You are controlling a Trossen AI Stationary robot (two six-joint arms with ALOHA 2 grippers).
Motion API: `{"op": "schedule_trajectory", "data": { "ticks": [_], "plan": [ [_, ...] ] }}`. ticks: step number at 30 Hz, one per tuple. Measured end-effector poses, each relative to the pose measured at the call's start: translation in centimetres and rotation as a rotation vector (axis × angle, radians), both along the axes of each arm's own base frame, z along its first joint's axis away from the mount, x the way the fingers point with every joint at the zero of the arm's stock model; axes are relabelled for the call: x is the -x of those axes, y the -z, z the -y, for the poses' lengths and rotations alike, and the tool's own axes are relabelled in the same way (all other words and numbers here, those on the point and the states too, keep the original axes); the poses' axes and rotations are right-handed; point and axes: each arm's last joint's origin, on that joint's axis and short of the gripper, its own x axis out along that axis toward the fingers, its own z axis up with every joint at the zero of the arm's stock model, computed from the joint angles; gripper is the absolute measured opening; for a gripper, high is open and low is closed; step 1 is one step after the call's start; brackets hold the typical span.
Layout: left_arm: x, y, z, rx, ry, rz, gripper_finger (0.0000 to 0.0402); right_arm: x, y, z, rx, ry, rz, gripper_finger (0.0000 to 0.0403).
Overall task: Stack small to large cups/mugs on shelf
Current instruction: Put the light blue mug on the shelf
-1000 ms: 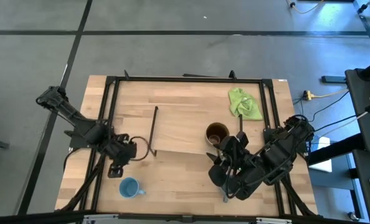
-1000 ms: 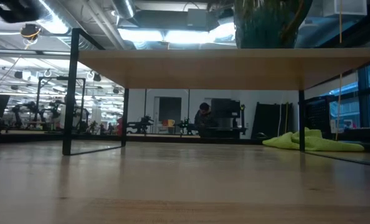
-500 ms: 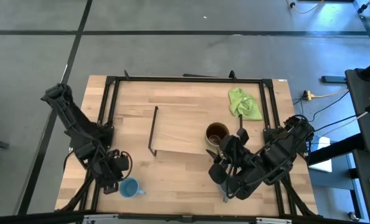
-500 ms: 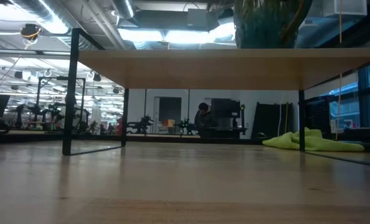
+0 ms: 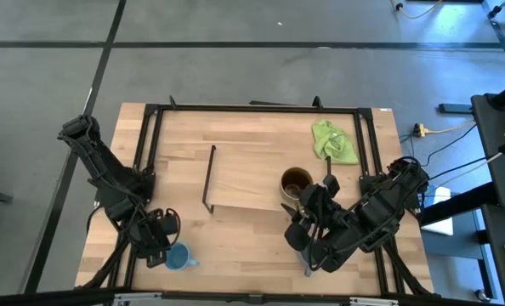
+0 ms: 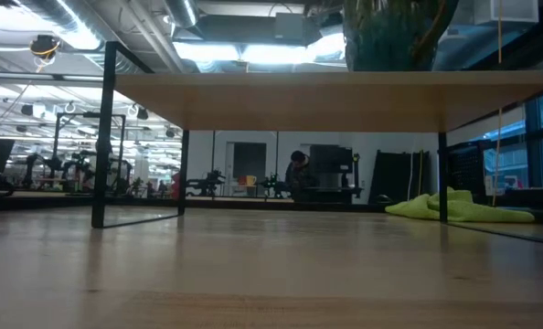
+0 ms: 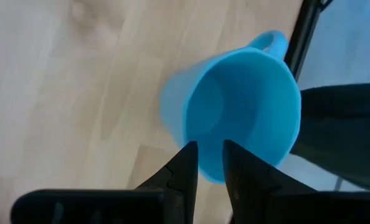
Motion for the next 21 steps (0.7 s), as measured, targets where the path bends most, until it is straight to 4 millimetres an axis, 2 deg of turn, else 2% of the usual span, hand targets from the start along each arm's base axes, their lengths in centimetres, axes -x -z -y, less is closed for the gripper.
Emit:
{"op": "schedule_trajectory", "data": {
  "ticks": [10,21],
  "plan": [
    [0.8,0.1,0.3,0.026,-0.153,-0.038,0.0069,-0.1,0.0,0.1,0.018,-0.011,-0.012,0.0207],
    [1.2,0.1,0.6,0.133,-0.397,-0.120,0.0069,-0.3,0.0,0.5,0.037,-0.012,-0.024,0.0207]
  ]
}}
